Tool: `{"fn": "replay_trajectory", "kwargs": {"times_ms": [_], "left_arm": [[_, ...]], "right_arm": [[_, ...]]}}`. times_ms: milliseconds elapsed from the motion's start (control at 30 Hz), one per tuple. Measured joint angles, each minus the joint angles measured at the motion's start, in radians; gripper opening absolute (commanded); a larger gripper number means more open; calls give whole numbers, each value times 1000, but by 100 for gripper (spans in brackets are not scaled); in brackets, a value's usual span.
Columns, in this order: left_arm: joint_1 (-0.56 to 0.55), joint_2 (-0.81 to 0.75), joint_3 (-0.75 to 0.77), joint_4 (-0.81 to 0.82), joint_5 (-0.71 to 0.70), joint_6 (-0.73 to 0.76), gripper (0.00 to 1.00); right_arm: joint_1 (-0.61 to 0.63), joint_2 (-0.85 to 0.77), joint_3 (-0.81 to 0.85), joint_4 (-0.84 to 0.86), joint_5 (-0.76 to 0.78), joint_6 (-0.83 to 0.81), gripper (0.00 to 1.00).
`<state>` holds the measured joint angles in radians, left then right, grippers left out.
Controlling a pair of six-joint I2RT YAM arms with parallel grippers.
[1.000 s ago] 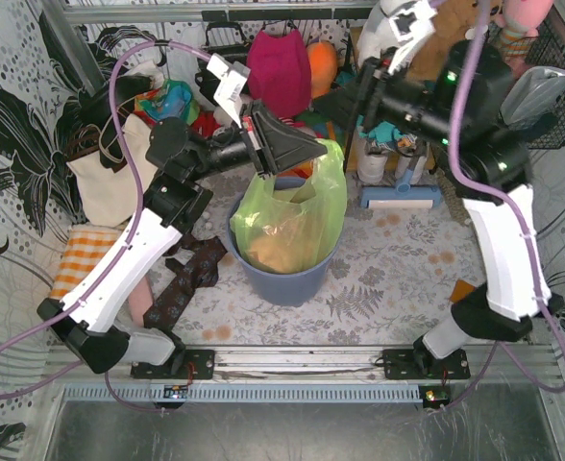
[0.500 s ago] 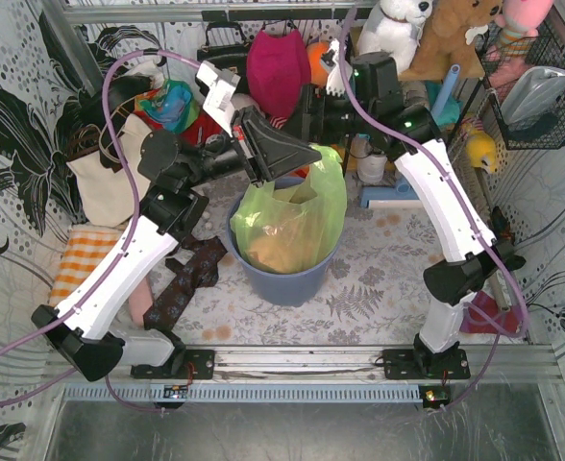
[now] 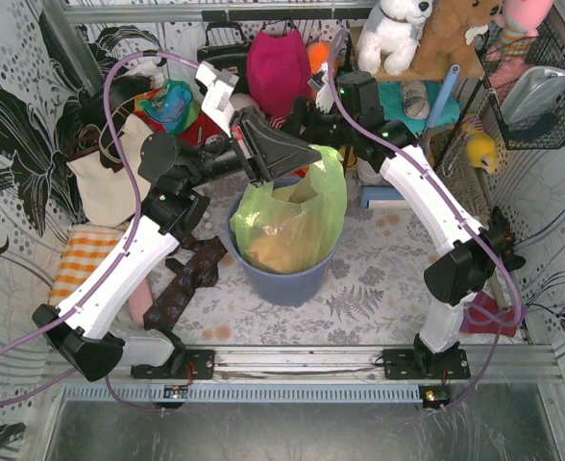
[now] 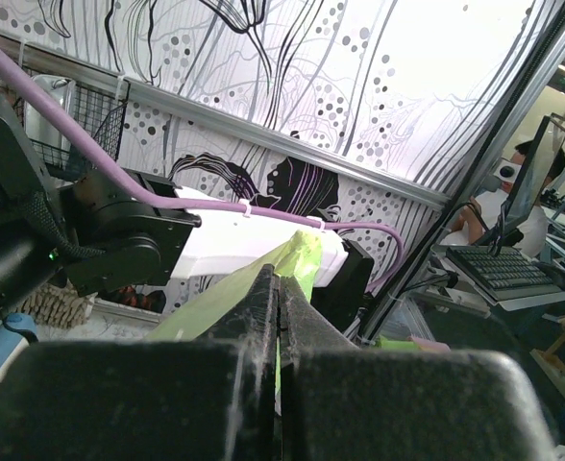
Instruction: Tie the trash bag
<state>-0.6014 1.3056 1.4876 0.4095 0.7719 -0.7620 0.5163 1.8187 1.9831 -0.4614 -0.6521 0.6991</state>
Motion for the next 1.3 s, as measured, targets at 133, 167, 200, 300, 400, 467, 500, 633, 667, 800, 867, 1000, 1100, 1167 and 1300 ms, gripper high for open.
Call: {"fn": "replay_trajectory", "kwargs": {"times_ms": [133,167,200,300,400,467,500,633,667,800,867,1000,1100,1167,1300], "left_arm": [[0,0,0,3,5,-3,0],[0,0,0,3,6,-4,0],[0,0,0,3,6,-4,0],[0,0,0,6,6,-5,0],[0,0,0,10,7,-5,0],[0,1,0,14,7,-7,0],[0,2,0,18,7,-8,0],[0,5,0,25,8,-12,0],[0,6,0,25,8,-12,0],[0,6,0,25,11,-12,0],[0,6,0,25,12,-12,0],[0,6,0,25,15,-12,0],[0,6,0,25,16,-12,0],[0,6,0,25,17,-11,0],[0,6,0,16,16,4,0]], "right_arm": [[0,0,-5,54,-20,37,50],[0,0,-5,64,-26,43,49],[0,0,-5,75,-34,48,48],[0,0,-5,95,-50,57,46],[0,0,-5,104,-67,64,46],[0,0,-5,105,-74,66,45],[0,0,-5,105,-77,67,44],[0,3,-5,108,-89,69,41],[0,6,-5,109,-90,69,42],[0,22,-5,112,-97,71,49],[0,31,-5,111,-101,72,46],[2,45,-2,111,-105,72,34],[6,50,2,111,-104,71,23],[9,54,11,111,-105,71,12],[13,55,28,111,-103,69,0]]}}
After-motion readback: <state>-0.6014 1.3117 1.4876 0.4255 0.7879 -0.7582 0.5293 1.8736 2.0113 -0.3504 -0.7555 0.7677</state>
